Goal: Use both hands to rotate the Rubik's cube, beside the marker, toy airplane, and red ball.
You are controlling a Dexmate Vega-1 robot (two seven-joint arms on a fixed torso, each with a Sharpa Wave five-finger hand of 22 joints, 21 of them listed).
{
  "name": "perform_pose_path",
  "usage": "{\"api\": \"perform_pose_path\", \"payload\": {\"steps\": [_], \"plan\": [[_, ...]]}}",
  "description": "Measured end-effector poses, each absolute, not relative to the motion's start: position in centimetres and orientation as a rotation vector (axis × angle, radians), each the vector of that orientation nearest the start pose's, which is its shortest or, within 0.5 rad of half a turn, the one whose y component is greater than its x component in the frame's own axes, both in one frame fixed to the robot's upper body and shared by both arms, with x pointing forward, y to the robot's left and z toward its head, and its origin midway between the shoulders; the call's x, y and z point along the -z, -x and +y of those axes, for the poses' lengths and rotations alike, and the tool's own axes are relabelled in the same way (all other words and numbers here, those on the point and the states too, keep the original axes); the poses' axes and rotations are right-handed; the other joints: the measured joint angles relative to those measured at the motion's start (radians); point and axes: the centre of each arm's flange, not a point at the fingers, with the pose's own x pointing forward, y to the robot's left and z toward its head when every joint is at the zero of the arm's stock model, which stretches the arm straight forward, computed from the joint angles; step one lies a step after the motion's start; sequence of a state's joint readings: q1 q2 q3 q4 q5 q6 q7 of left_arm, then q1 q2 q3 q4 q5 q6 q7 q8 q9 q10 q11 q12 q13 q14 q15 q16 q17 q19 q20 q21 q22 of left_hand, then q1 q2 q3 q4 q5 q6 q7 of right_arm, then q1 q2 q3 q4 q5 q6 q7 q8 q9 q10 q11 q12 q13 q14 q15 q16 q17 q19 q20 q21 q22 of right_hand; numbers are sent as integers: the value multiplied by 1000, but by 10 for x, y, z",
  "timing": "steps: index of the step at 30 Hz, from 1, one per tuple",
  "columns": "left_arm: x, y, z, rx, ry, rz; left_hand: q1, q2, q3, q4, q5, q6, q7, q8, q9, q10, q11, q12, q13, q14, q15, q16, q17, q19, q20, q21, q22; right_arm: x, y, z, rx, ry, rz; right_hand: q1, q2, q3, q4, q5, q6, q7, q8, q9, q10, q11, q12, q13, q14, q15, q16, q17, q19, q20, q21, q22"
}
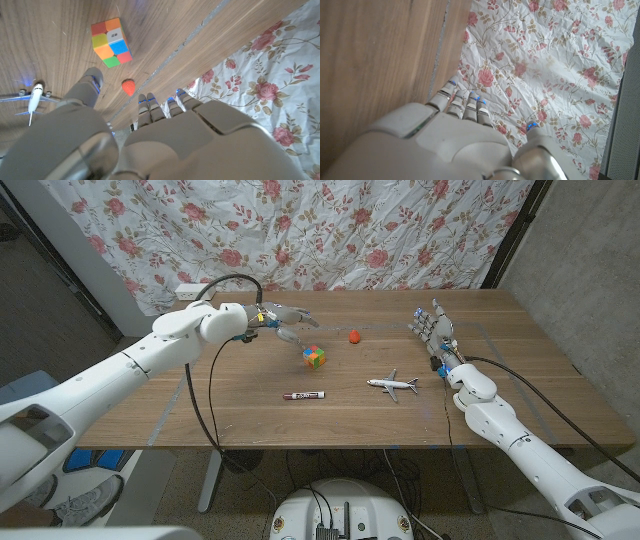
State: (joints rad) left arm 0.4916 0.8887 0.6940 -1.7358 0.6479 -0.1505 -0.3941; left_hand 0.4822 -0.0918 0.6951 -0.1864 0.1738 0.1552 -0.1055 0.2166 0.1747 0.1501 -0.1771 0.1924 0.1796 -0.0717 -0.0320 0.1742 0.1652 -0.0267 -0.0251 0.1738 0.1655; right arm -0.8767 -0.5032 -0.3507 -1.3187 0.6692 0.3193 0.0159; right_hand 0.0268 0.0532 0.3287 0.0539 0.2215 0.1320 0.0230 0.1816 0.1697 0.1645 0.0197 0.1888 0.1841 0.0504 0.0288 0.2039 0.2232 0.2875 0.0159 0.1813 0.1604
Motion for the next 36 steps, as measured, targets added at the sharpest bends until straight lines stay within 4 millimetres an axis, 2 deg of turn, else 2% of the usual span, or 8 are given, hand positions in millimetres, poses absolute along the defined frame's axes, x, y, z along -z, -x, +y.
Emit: {"api": "perform_pose_path", "payload": {"steps": [2, 4, 8, 13, 17, 24, 36], "plan": [[-88, -590, 193, 311, -1911, -666, 4, -4, 0, 0, 0, -6, -6, 0, 0, 0, 0, 0, 0, 0, 0, 0, 0, -1, -1, 0, 0, 35, -647, -295, -190, -85, -609, 0, 0, 0, 0, 0, 0, 0, 0, 0, 0, 0, 0, 0, 0, 0, 0, 0, 4, 4, 0, 0], [-87, -591, 191, 306, -1934, -662, 4, -4, 0, 0, 0, -7, -7, 0, 0, 0, 0, 0, 0, 0, 0, 2, 0, -5, -5, 0, 0, 35, -648, -295, -190, -86, -609, 14, 14, 0, 0, 0, 0, 0, 0, 0, 0, 0, 0, 0, 1, 1, 0, 0, 7, 7, 0, 0], [-85, -593, 184, 299, -1975, -655, 13, -5, -4, 4, 0, -13, -2, 0, 0, 4, 4, 0, 0, 5, -5, 4, 0, -11, -11, 0, 0, 35, -650, -295, -191, -88, -606, 14, 14, 0, 0, 0, 0, 0, 0, 0, 0, 0, 0, 0, 4, 4, 0, 0, 7, 7, 0, 0], [-83, -596, 178, 296, -2017, -644, 24, -11, -12, 4, 0, -18, -7, 0, 0, 4, 4, 0, 0, 9, -2, 4, 0, -16, -5, 0, 0, 35, -652, -296, -190, -90, -602, 14, 14, 0, 0, 0, 0, 0, 0, 0, 0, 0, 0, 0, 7, 7, 0, 0, 7, 7, 0, 0], [-80, -598, 174, 297, -2043, -636, 33, -20, -22, 2, 0, -23, -7, -6, 0, 4, 4, 0, 0, 9, -2, 4, 0, -21, -11, 0, 0, 36, -654, -297, -190, -91, -600, 1, 1, 0, 0, 0, 0, 0, 0, 0, 0, 0, 0, 0, 7, 7, 0, 0, 7, 7, 0, 0], [-74, -600, 167, 308, -2076, -618, 46, -33, -32, 4, 0, -47, -11, -14, 0, -4, 22, -4, 0, 9, -2, 4, 0, -32, -11, 0, 0, 35, -655, -297, -188, -96, -601, 1, 1, 0, 0, 0, 0, 0, 0, 0, 3, 4, 0, 0, 7, 7, 0, 0, 7, 7, 0, 0], [-67, -603, 157, 295, -2131, -588, 55, -42, -45, 3, 0, -77, -9, -21, 0, -9, 28, -4, 0, 9, -2, 4, 0, -32, -11, 0, 0, 36, -657, -299, -187, -102, -601, 1, 1, 0, 0, 0, 0, 0, 0, 0, 3, 4, 0, 0, 7, 7, 0, 0, 7, 7, 0, 0]]}}
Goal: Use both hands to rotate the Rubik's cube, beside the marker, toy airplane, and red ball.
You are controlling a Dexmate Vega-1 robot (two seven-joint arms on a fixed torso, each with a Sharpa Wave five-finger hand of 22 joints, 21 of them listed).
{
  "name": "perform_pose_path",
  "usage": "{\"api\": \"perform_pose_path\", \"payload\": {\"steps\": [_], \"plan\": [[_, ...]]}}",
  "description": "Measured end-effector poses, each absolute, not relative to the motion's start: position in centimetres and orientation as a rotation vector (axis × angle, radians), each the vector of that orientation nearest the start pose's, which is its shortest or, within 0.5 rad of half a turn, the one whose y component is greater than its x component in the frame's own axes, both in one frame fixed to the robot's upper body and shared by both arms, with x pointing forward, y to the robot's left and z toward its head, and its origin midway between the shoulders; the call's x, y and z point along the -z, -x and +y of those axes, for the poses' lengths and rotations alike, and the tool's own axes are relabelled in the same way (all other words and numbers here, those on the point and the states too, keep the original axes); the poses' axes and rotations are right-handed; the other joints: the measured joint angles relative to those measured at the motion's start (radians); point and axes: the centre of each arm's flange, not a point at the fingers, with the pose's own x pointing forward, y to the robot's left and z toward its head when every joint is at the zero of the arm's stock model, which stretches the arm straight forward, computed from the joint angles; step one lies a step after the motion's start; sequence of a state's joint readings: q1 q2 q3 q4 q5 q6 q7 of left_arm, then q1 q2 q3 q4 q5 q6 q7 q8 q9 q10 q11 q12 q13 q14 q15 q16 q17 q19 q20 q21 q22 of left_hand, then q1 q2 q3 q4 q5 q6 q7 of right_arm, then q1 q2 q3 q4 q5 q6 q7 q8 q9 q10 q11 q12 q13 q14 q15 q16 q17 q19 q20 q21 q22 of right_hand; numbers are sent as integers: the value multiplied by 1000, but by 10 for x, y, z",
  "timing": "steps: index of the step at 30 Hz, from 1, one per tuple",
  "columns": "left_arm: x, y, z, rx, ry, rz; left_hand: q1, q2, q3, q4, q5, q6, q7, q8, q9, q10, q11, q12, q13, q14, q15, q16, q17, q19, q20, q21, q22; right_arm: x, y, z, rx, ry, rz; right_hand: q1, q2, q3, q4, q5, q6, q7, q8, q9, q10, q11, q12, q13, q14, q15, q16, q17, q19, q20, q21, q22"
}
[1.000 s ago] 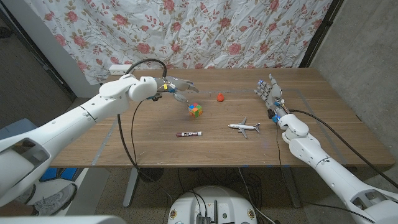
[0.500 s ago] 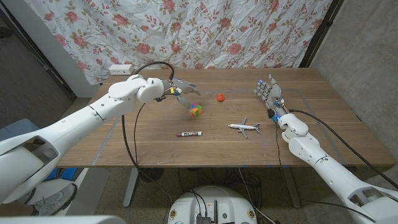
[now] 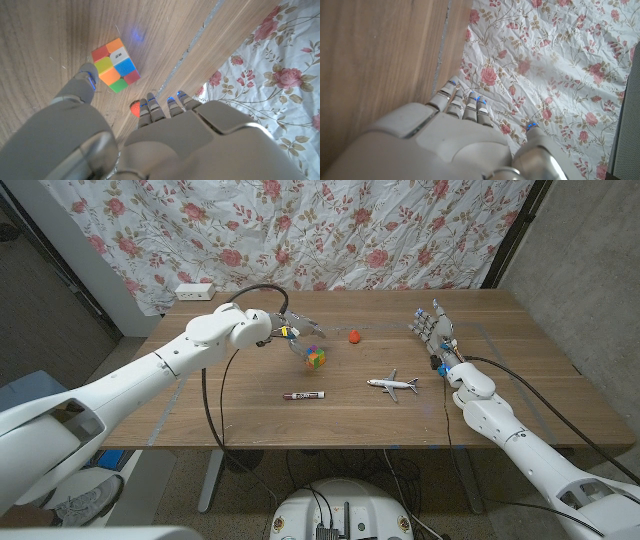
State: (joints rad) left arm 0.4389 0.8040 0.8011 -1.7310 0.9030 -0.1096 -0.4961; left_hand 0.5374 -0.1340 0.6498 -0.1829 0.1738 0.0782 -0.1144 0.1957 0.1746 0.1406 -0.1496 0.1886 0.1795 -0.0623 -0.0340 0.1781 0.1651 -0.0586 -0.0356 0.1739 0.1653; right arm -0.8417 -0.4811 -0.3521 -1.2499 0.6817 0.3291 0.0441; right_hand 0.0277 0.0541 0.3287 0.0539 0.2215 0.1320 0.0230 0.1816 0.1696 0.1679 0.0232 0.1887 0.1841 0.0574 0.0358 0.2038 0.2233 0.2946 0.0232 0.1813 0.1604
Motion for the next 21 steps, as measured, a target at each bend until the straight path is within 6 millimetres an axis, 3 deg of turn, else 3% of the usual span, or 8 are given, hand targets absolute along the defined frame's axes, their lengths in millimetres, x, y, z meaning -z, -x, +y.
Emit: {"api": "perform_pose_path", "payload": {"steps": [6, 21], "plan": [[-63, -604, 152, 290, -2143, -583, 4, -4, -3, 3, 0, 0, 0, 1, 0, 1, 11, 0, 0, 2, -2, 0, 0, -7, 8, 5, 0, 37, -657, -299, -185, -105, -600, 0, 0, 0, 0, 0, 0, 0, 0, 0, 0, 0, 0, 0, 0, 0, 0, 0, 0, 0, 0, 0], [-54, -606, 147, 286, -2162, -568, 33, -2, -10, 5, 0, 49, -8, 24, 0, 65, -8, 13, 0, 38, 2, 7, 0, 8, 21, 5, 0, 41, -654, -301, -178, -114, -598, 0, 0, 0, 0, 0, 0, 0, 0, 0, 0, 0, 0, 0, 0, 0, 4, 0, 0, 0, 0, 0]]}}
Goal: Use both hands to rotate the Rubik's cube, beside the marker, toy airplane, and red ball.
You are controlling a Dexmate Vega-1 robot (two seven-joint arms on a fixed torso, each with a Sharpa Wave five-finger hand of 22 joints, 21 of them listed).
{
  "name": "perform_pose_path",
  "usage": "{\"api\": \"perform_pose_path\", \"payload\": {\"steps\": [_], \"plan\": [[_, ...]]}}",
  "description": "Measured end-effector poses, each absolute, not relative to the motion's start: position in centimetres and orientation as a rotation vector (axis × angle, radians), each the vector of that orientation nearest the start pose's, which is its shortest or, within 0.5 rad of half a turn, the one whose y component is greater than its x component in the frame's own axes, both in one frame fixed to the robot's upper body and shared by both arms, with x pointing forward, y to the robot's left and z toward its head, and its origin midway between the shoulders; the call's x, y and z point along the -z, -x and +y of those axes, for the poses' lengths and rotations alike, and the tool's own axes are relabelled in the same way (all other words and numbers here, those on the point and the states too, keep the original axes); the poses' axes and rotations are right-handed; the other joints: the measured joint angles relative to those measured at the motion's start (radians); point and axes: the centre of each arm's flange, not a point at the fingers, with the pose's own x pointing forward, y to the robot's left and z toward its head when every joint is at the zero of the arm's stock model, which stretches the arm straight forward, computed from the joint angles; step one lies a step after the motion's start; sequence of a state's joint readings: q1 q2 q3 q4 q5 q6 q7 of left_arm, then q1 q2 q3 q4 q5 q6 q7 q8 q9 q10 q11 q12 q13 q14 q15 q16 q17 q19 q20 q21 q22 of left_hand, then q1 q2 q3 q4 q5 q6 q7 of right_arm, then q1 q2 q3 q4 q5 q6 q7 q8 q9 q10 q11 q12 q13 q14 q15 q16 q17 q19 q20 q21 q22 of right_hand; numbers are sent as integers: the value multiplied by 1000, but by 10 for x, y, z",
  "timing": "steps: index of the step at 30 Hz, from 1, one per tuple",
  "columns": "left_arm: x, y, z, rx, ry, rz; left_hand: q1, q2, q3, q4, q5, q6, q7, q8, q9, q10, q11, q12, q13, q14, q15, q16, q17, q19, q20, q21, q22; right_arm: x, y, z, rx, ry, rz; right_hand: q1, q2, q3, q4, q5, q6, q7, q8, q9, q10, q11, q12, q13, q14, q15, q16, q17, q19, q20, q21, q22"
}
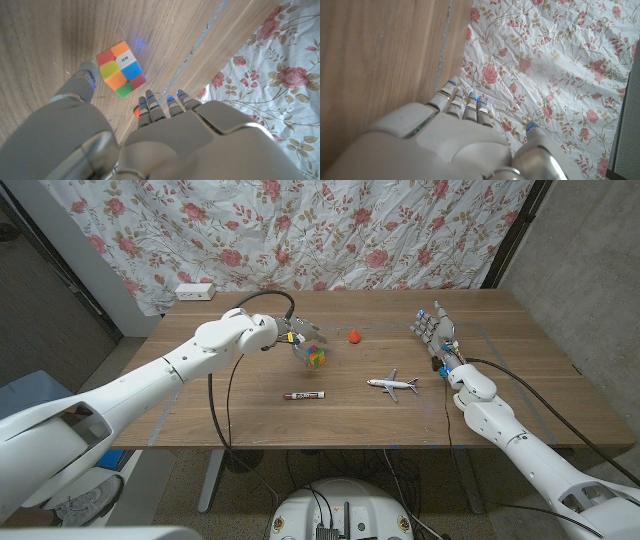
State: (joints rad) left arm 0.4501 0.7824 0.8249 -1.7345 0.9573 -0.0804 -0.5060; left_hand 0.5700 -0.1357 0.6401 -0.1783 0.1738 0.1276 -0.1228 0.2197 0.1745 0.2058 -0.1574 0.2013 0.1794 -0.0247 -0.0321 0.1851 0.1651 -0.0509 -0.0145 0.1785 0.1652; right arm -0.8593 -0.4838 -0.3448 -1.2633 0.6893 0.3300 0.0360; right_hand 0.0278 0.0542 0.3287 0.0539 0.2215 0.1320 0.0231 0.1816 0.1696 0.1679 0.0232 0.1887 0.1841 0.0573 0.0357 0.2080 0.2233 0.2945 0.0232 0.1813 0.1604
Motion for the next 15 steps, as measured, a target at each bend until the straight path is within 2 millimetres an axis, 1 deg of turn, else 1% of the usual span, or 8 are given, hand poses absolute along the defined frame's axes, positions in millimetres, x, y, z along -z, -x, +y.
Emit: {"api": "perform_pose_path", "payload": {"steps": [2, 4, 5, 6, 8, 9, 12, 15], "plan": [[-53, -606, 146, 285, -2164, -567, 8, 0, 0, 0, 0, 10, -1, 6, 0, 4, -2, 3, 0, 7, 0, 0, 0, 3, -3, 0, 0, 41, -654, -301, -178, -115, -597, 0, 0, 0, 0, 0, 0, 0, 0, 0, 0, 0, 0, 0, 0, 0, 0, 0, 0, 0, 0, 0], [-52, -607, 146, 282, -2165, -565, 9, 1, 0, 0, 0, 17, 1, 8, 0, 12, -2, 7, 0, 11, -4, 0, 0, 7, 0, 6, 0, 42, -654, -301, -178, -116, -596, 0, 0, 0, 0, 0, 0, 0, 0, 0, 0, 0, 0, 0, 0, 0, 0, 0, 0, 0, 0, 0], [-51, -608, 146, 281, -2165, -565, 13, 6, 0, 0, 0, 18, -1, 8, 0, 17, -3, 7, 0, 14, 0, 0, 0, 9, 2, 8, 0, 42, -654, -301, -177, -116, -596, 0, 0, 0, 0, 0, 0, 0, 0, 0, 0, 0, 0, 0, 0, 0, 0, 0, 0, 0, 0, 0], [-50, -608, 146, 281, -2165, -563, 13, 6, -2, -2, 0, 19, -2, 8, 0, 17, -3, 7, 0, 16, 2, 0, 0, 13, -2, 8, 0, 42, -654, -301, -177, -116, -596, 0, 0, 0, 0, 0, 0, 0, 0, 0, 0, 0, 0, 0, 0, 0, 0, 0, 0, 0, 0, 0], [-49, -609, 146, 281, -2163, -565, 24, 6, -4, -4, 0, 34, -6, 13, 0, 40, -7, 7, 0, 29, 0, 3, 0, 25, 0, 8, 0, 43, -654, -301, -177, -117, -594, 0, 0, 0, 0, 0, 0, 0, 0, 0, 0, 0, 0, 0, 0, 0, 0, 0, 0, 0, 0, 0], [-49, -609, 146, 282, -2163, -563, 28, 10, -6, -2, 0, 40, -8, 17, 0, 47, -10, 10, 0, 36, 0, 5, 0, 28, -3, 8, 0, 43, -654, -301, -177, -117, -594, 0, 0, 0, 0, 0, 0, 0, 0, 0, 0, 0, 0, 0, 0, 0, 0, 0, 0, 0, 0, 0], [-49, -609, 146, 271, -2157, -580, 45, 15, -8, 0, 0, 69, -15, 24, 0, 66, -19, 15, 0, 50, -1, 5, 0, 38, 6, 8, 0, 43, -654, -300, -178, -119, -593, 0, 0, 0, 0, 0, 0, 0, 0, 0, 0, 0, 0, 0, 0, 0, 0, 0, 0, 0, 0, 0], [-49, -611, 146, 270, -2154, -581, 57, 23, -8, 0, 4, 85, -18, 32, 0, 76, -16, 15, 0, 59, -5, 5, 0, 50, 7, 8, -2, 43, -654, -300, -177, -121, -591, 0, 0, 0, 0, 0, 6, -6, 0, 0, 0, 0, 0, 0, 0, 0, 0, 0, 0, 0, 0, 0]]}}
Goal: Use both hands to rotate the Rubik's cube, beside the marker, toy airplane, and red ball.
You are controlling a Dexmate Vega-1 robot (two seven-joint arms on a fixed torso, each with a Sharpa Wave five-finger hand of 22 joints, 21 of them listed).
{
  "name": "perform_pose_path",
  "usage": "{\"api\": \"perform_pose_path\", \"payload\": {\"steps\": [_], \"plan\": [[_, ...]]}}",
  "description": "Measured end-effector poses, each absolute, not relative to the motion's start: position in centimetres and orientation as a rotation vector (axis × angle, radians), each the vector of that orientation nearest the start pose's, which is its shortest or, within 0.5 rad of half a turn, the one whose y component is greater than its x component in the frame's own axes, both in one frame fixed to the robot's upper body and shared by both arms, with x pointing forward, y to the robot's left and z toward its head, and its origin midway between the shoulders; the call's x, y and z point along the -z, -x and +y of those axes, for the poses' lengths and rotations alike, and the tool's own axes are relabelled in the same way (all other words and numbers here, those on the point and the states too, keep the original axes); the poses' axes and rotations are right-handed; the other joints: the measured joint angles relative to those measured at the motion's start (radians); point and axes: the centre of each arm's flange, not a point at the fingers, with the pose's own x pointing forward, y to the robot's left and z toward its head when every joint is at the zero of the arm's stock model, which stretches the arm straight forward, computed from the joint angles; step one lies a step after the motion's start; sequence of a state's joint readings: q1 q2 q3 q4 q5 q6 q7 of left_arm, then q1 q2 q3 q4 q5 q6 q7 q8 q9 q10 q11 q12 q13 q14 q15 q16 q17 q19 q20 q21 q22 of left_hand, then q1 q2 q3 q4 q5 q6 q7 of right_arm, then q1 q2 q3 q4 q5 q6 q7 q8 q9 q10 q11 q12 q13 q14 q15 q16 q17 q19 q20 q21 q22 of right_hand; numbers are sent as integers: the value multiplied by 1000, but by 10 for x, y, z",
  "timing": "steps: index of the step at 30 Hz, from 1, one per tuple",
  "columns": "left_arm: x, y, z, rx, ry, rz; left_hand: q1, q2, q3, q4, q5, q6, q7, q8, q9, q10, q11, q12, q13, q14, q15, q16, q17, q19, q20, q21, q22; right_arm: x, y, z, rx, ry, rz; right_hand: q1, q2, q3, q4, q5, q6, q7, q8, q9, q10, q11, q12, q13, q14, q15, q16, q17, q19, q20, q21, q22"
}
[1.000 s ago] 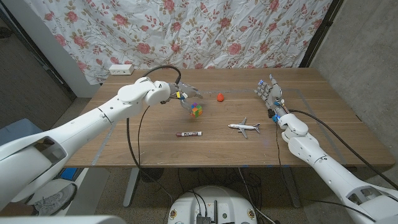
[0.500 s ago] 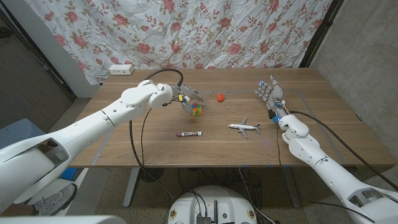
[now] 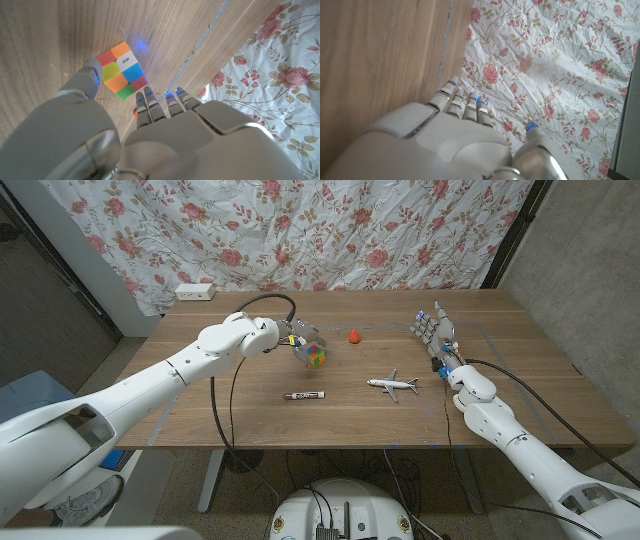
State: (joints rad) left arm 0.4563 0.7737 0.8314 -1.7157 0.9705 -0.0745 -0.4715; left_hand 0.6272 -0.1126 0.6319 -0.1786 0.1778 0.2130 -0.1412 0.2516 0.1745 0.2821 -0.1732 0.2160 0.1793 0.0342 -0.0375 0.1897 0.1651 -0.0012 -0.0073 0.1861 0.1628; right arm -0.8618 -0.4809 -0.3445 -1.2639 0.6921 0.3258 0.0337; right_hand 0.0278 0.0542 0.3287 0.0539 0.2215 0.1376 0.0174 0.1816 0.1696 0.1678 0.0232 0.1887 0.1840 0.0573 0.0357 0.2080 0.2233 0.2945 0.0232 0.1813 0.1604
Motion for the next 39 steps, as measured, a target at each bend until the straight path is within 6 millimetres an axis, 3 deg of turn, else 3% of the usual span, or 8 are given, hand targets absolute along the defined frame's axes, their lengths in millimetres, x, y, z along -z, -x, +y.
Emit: {"api": "perform_pose_path", "payload": {"steps": [6, 16, 39], "plan": [[-48, -611, 145, 271, -2147, -592, 21, 16, 0, 0, 0, 28, 8, 4, 0, 21, -6, 0, 0, 14, 2, 0, 0, 7, 7, 0, 0, 44, -656, -300, -175, -123, -588, 0, 0, 0, 0, 0, 0, 0, 0, 0, 0, 0, 0, 0, 0, 0, 0, 0, 0, 0, 0, 0], [-47, -612, 144, 269, -2140, -616, 59, 40, 0, 0, 0, 70, -2, 12, 0, 86, -25, 0, 0, 59, 1, 0, 0, 40, 4, 0, 0, 44, -658, -299, -172, -127, -585, 0, 0, 4, 4, 0, 0, 0, 0, 0, 0, 0, 0, 0, 0, 0, 0, 0, 0, 0, 0, 0], [-46, -612, 147, 282, -2152, -623, 126, 92, 0, 0, 8, 93, 7, 7, 0, 114, -39, 0, 0, 88, -2, 0, -2, 59, 12, 0, 0, 48, -659, -298, -160, -141, -582, 11, 11, 4, 4, 0, 11, 0, 4, 0, 6, 6, 0, 0, 5, 6, 0, 0, 7, 7, 0, 0]]}}
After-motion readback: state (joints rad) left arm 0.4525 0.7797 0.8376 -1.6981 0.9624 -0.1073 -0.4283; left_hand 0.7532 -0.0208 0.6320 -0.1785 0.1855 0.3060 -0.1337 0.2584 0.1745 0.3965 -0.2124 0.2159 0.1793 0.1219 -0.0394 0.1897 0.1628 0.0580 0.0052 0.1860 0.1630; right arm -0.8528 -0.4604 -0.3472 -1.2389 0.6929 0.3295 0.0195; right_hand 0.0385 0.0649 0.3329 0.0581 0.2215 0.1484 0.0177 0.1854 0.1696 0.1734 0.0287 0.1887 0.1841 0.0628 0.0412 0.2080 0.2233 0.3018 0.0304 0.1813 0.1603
